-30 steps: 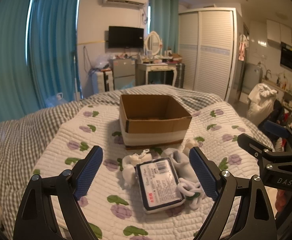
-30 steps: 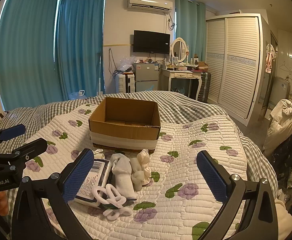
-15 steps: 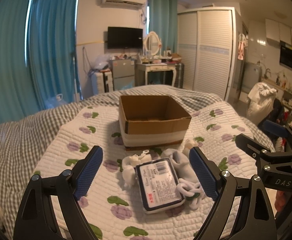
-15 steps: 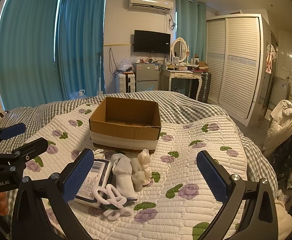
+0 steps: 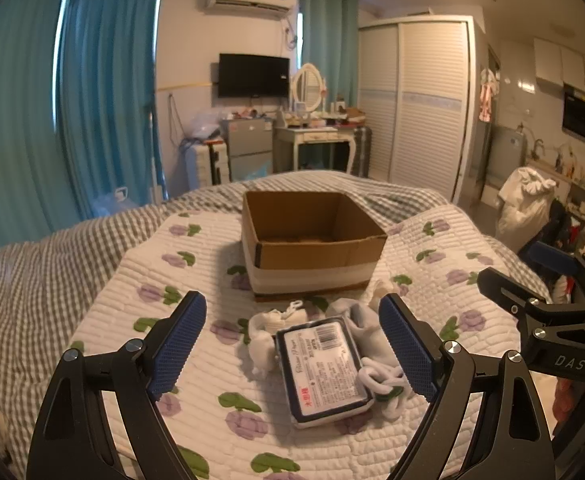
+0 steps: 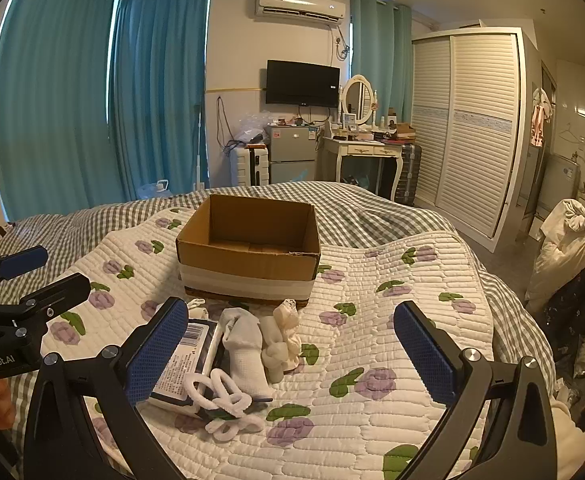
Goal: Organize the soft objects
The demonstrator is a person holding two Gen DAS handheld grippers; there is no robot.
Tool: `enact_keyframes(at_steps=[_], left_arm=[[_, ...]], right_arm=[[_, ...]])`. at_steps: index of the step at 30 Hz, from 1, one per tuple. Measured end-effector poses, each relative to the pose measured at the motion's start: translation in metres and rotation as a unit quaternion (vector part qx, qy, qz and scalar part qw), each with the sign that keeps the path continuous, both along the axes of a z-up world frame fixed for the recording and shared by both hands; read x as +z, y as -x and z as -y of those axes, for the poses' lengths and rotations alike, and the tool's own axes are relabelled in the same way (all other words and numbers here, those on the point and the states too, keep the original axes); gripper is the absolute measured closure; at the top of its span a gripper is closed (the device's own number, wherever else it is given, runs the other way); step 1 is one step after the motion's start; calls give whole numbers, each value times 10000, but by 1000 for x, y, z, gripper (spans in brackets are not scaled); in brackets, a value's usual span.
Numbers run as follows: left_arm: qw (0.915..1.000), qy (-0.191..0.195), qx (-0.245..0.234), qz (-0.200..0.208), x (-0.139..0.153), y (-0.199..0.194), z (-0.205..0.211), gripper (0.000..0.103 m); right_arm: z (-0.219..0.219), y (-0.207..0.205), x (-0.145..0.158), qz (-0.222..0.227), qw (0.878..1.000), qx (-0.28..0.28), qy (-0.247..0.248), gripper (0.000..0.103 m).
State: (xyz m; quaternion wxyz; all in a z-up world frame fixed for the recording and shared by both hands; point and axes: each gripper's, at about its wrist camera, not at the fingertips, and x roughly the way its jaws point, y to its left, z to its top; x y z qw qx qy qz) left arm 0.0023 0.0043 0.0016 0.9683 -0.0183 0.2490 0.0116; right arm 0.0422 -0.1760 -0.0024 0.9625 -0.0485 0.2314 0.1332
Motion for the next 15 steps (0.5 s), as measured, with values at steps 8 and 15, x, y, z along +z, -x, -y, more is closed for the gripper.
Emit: enact_keyframes(at_steps=[8,15], left_arm=[[10000,-4,5,2,0,0,0,14],[10000,-2,0,3,0,0,0,14]], right_arm=[[0,0,-1,-7,10000,4,10,0],[-1,0,-1,-8,10000,1,10,0]])
